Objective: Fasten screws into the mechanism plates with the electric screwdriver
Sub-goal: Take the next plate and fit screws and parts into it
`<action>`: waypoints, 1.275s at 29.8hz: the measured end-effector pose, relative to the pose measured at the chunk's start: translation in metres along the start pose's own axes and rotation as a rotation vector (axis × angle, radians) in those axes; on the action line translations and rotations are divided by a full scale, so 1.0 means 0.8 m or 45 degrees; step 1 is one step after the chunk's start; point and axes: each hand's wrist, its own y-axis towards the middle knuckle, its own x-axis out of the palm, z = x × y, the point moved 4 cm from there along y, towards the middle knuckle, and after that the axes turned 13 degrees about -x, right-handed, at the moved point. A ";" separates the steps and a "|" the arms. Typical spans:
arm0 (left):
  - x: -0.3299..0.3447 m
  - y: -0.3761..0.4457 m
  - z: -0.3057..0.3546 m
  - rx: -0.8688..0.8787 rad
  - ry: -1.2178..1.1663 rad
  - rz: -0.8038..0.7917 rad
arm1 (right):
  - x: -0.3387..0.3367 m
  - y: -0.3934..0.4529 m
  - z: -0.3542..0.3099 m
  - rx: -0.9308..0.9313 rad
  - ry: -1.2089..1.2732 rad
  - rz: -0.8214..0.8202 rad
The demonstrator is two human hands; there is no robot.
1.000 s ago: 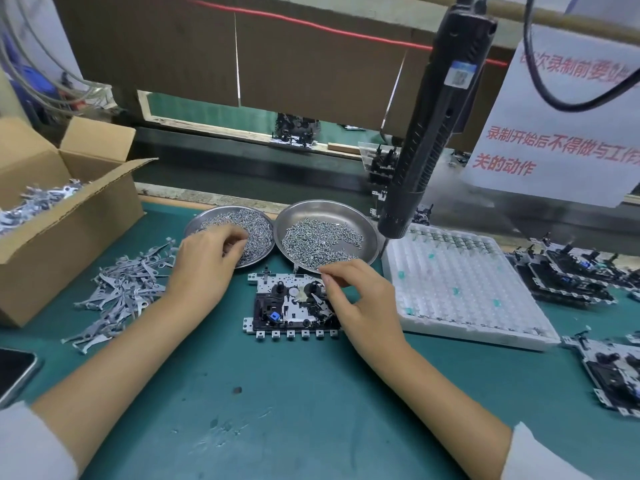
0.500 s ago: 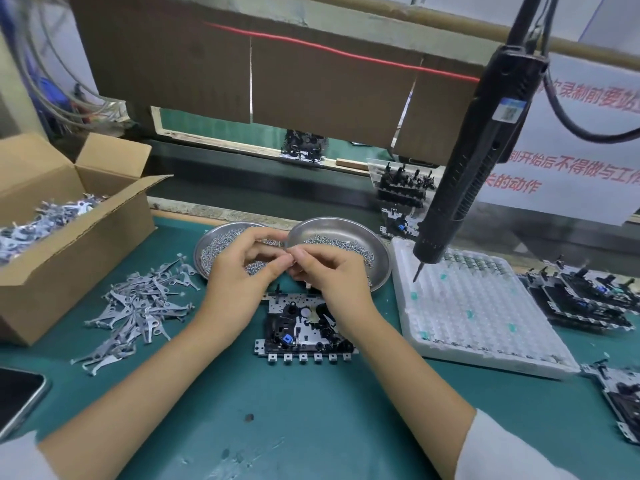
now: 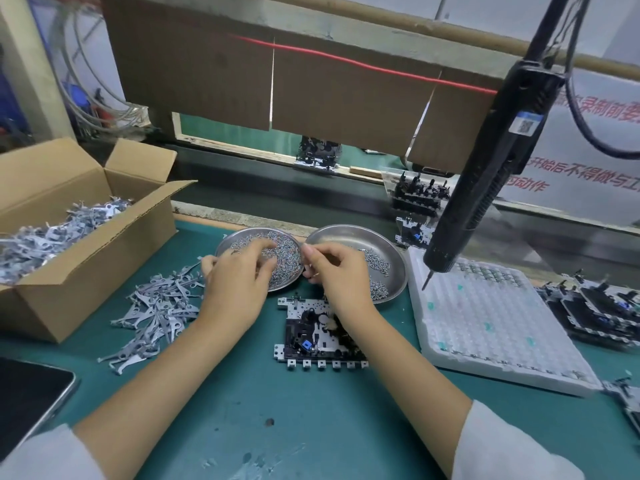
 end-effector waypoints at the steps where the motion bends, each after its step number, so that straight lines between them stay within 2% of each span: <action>1: 0.001 -0.001 -0.001 0.034 0.121 0.021 | -0.001 -0.001 0.000 0.025 0.008 -0.011; 2: 0.000 -0.004 0.002 0.080 0.142 0.036 | -0.002 -0.002 0.000 0.049 0.028 -0.028; 6: -0.005 -0.022 0.026 0.372 -0.185 0.032 | -0.007 -0.008 -0.002 0.112 0.146 -0.074; 10: -0.010 -0.034 0.035 0.467 -0.403 0.091 | -0.015 -0.014 -0.002 0.200 0.255 -0.174; 13: -0.012 -0.041 0.041 0.622 -0.314 0.192 | -0.025 -0.016 -0.005 0.158 0.242 -0.260; 15: -0.011 -0.044 0.044 0.680 -0.246 0.233 | -0.039 -0.013 -0.007 0.058 0.073 -0.263; 18: -0.012 -0.044 0.043 0.532 -0.285 0.155 | -0.068 -0.004 -0.004 -0.088 -0.616 -0.245; 20: -0.011 -0.041 0.040 0.380 -0.343 0.074 | -0.079 0.003 0.005 0.018 -0.951 -0.390; 22: -0.008 -0.039 0.039 0.308 -0.404 0.029 | -0.084 0.006 0.017 0.188 -1.156 -0.595; 24: -0.006 -0.039 0.039 0.269 -0.474 0.001 | -0.087 0.012 0.022 0.292 -1.169 -0.604; 26: -0.003 -0.039 0.036 0.226 -0.553 -0.029 | -0.091 0.018 0.023 0.303 -1.083 -0.517; 33: 0.009 -0.040 0.033 0.010 -0.806 -0.195 | -0.102 0.020 0.024 0.113 -0.919 -0.272; 38: 0.015 -0.046 0.032 -0.081 -0.980 -0.299 | -0.113 0.013 0.024 0.050 -0.658 -0.053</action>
